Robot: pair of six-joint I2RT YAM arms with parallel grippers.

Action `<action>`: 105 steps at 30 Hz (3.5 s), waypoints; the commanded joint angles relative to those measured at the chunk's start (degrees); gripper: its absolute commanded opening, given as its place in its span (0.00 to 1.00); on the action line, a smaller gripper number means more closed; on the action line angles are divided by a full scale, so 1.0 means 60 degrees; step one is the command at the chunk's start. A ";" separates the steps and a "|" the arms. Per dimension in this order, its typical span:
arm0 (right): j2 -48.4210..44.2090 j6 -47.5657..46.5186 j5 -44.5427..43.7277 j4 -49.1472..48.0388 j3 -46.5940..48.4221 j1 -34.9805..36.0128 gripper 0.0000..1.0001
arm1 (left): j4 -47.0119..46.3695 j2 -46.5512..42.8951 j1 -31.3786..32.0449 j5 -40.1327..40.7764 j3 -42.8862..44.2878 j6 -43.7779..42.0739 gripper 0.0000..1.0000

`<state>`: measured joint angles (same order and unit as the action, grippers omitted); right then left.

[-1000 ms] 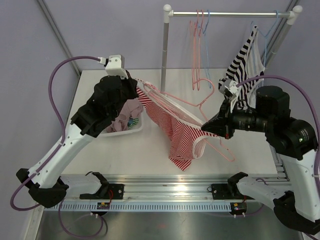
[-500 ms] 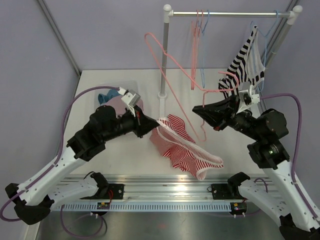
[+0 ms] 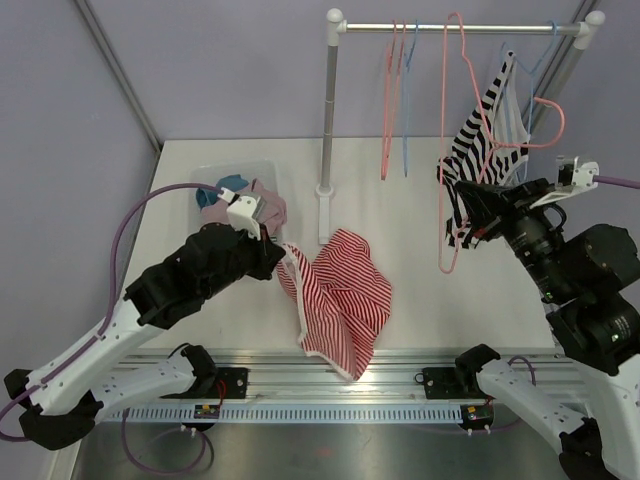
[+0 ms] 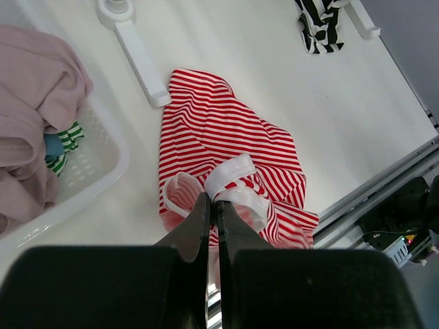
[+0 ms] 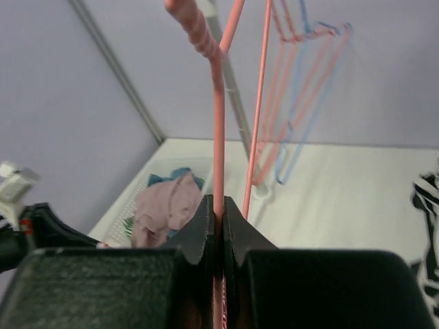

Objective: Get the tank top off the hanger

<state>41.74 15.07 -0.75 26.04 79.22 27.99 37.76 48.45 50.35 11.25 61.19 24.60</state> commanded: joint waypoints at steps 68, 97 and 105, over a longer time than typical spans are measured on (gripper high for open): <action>1.1825 -0.1765 0.0273 0.6002 1.1686 -0.2453 0.29 | -0.1517 0.1385 0.1818 -0.0014 -0.1379 0.0148 0.99; 0.3271 -0.1224 0.3245 0.3995 0.4625 -0.2511 0.99 | -0.5105 0.7906 0.3020 0.1349 -0.1876 0.0528 0.92; 0.2054 -0.0974 0.3555 0.3833 0.3862 -0.2511 0.99 | -0.5635 0.8187 0.3341 0.1113 -0.2449 0.1100 0.00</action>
<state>56.01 8.23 18.33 52.73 102.78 13.02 4.14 96.53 69.34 17.02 48.86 29.32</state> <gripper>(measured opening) 0.993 0.083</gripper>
